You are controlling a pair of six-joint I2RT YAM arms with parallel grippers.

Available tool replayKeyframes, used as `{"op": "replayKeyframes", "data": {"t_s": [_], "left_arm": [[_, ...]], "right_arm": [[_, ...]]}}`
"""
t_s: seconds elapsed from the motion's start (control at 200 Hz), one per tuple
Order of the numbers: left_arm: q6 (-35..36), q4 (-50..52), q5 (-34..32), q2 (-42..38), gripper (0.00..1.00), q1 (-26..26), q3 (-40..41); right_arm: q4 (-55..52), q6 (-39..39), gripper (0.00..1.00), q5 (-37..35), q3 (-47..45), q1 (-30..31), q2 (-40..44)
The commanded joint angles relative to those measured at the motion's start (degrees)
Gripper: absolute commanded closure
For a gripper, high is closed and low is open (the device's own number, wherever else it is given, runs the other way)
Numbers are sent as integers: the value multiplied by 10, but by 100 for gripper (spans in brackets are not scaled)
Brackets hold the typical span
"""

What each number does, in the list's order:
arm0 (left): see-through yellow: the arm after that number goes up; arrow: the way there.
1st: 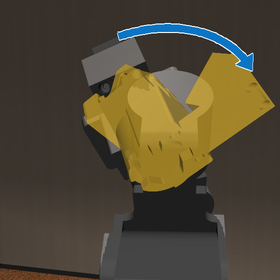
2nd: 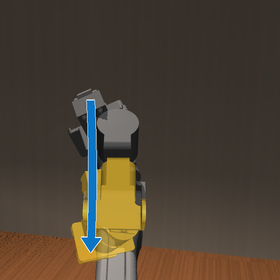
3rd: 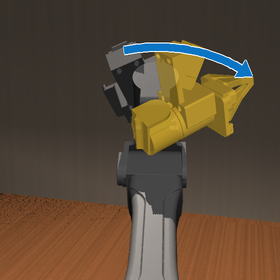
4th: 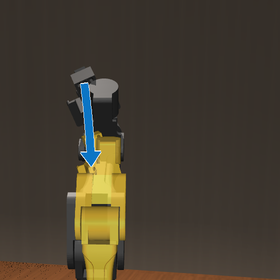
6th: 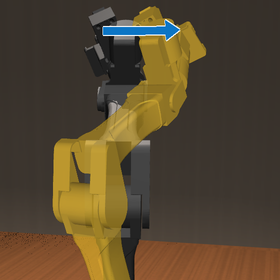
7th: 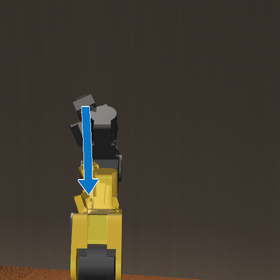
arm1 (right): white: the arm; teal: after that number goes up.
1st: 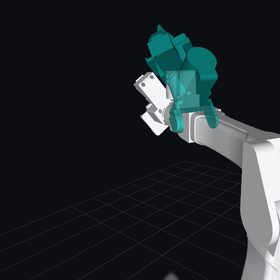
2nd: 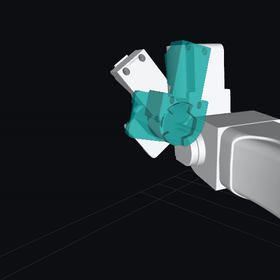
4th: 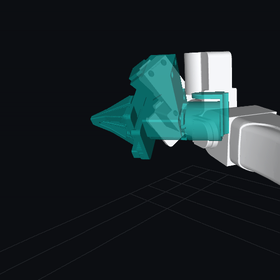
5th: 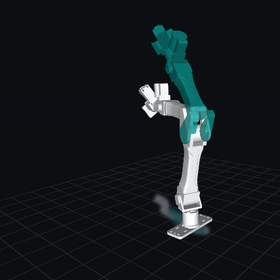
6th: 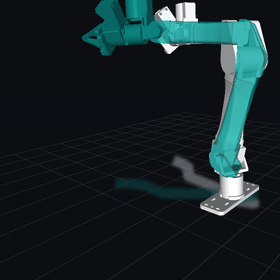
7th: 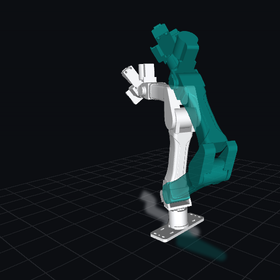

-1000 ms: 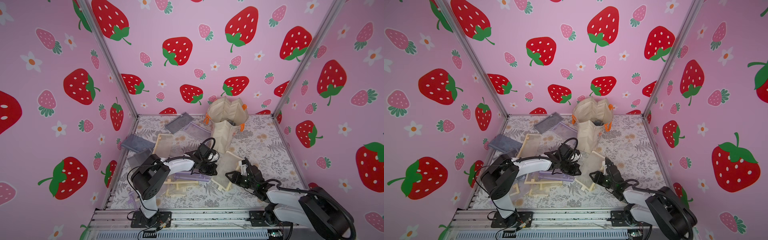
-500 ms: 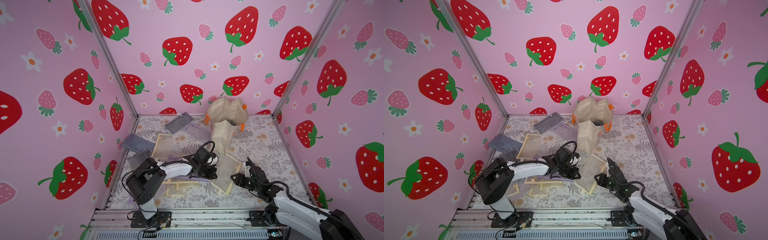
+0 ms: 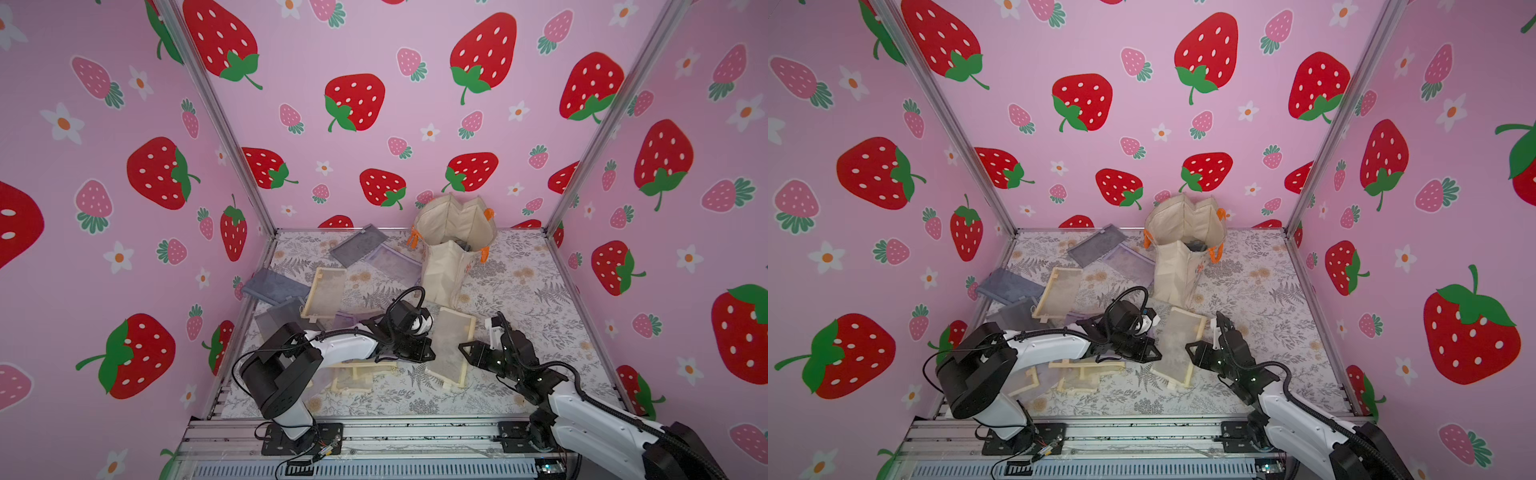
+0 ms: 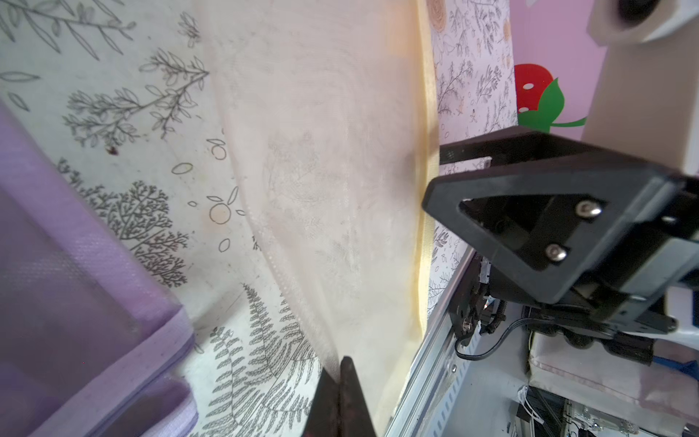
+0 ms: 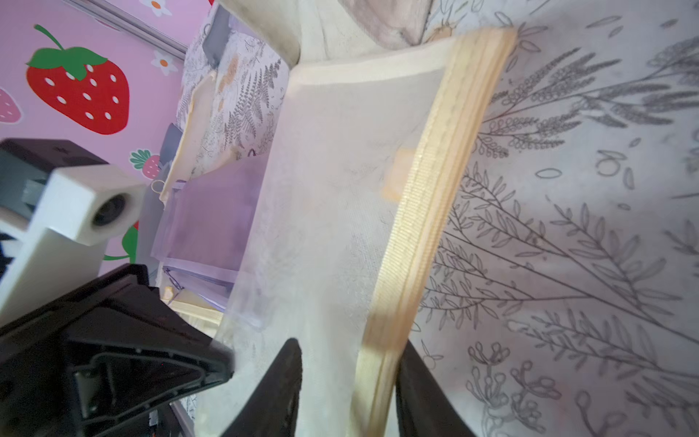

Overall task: Put the pencil pouch into the canvas bag
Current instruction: Pick up the pencil pouch from the center of the board.

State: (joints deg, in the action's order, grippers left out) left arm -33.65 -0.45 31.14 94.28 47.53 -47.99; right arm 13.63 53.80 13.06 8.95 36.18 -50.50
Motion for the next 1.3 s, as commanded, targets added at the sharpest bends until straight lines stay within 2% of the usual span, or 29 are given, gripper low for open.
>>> {"op": "replayKeyframes", "data": {"t_s": [0.0,0.08,0.47,0.58,0.655,0.72,0.855,0.915,0.996,1.171,1.296], "left_arm": [[-22,-47,23,-11,100,3,11],[-25,-53,25,-14,100,3,13],[-22,-57,16,-53,100,3,35],[-11,-27,-2,-73,100,3,36],[-2,-1,-20,-90,80,0,38],[0,24,-39,-103,58,-5,38],[1,76,-87,-134,30,-32,44],[5,98,-111,-153,21,-46,46],[28,138,-142,-174,14,-56,35],[62,200,-196,-216,12,-64,17],[70,203,-204,-237,12,-75,21]], "right_arm": [[43,0,57,4,5,-2,10],[35,-8,60,7,12,-2,14],[0,-22,97,15,34,-2,30],[-60,-50,100,15,59,-2,60],[-153,-101,100,-8,98,3,91],[-240,-146,100,-34,137,6,114],[-353,-211,100,-48,228,7,122],[-387,-235,100,-48,281,11,107],[-422,-261,100,-57,353,21,79],[-460,-294,100,-65,535,26,-12],[-511,-332,100,-100,709,24,-137]]}}
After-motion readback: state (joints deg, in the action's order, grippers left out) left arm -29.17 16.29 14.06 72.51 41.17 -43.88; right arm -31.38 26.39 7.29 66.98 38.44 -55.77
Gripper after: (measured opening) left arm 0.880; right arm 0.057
